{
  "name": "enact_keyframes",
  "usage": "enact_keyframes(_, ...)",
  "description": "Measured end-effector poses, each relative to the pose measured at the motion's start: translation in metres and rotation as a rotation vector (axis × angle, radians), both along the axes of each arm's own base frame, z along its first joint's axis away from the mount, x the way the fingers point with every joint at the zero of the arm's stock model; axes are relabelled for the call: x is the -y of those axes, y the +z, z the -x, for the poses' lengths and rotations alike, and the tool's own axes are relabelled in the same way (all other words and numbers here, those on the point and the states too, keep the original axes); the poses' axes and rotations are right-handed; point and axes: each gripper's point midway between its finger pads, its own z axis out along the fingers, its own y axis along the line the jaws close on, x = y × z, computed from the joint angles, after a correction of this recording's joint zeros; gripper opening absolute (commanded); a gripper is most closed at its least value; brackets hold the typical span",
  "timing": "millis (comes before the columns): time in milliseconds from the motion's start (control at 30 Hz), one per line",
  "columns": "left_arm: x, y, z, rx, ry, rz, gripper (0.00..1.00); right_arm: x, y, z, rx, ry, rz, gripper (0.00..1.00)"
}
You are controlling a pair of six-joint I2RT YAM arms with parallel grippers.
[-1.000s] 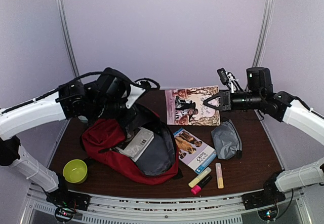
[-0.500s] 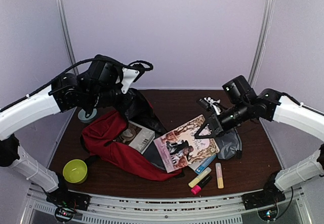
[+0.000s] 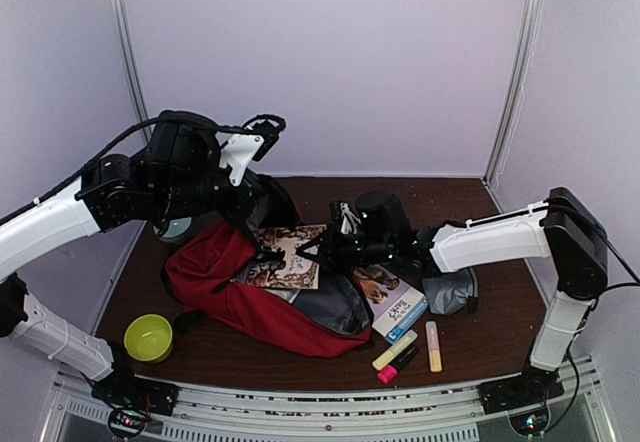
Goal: Pack the student bag
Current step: Place the book in the largest pocket of the bag.
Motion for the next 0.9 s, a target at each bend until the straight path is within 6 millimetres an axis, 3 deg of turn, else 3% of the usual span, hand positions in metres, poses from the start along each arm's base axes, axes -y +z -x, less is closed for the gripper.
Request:
enact_keyframes(100, 0.004, 0.001, 0.002, -0.004, -0.020, 0.013, 0.00, -0.001, 0.003, -0.017, 0.011, -0.131, -0.034, 0.01)
enact_keyframes(200, 0.006, 0.005, 0.002, 0.002, -0.028, 0.031, 0.00, -0.004, 0.005, -0.034, 0.001, -0.236, -0.090, 0.11)
enact_keyframes(333, 0.007, 0.006, 0.002, 0.003, -0.030, 0.034, 0.00, -0.025, -0.009, -0.048, -0.015, -0.263, -0.070, 0.31)
enact_keyframes(500, 0.001, 0.005, 0.003, 0.013, -0.017, 0.038, 0.00, -0.031, -0.028, -0.037, 0.014, -0.208, 0.035, 0.44)
enact_keyframes(633, -0.008, 0.004, 0.003, 0.021, 0.004, 0.038, 0.00, -0.013, -0.033, -0.017, 0.052, -0.153, 0.123, 0.53)
enact_keyframes(700, -0.012, 0.002, 0.002, 0.022, 0.015, 0.033, 0.00, -0.002, -0.023, -0.007, 0.097, -0.115, 0.168, 0.55)
enact_keyframes(900, -0.018, -0.008, -0.001, 0.023, 0.043, 0.013, 0.00, 0.040, 0.050, 0.018, 0.325, -0.013, 0.271, 0.56)
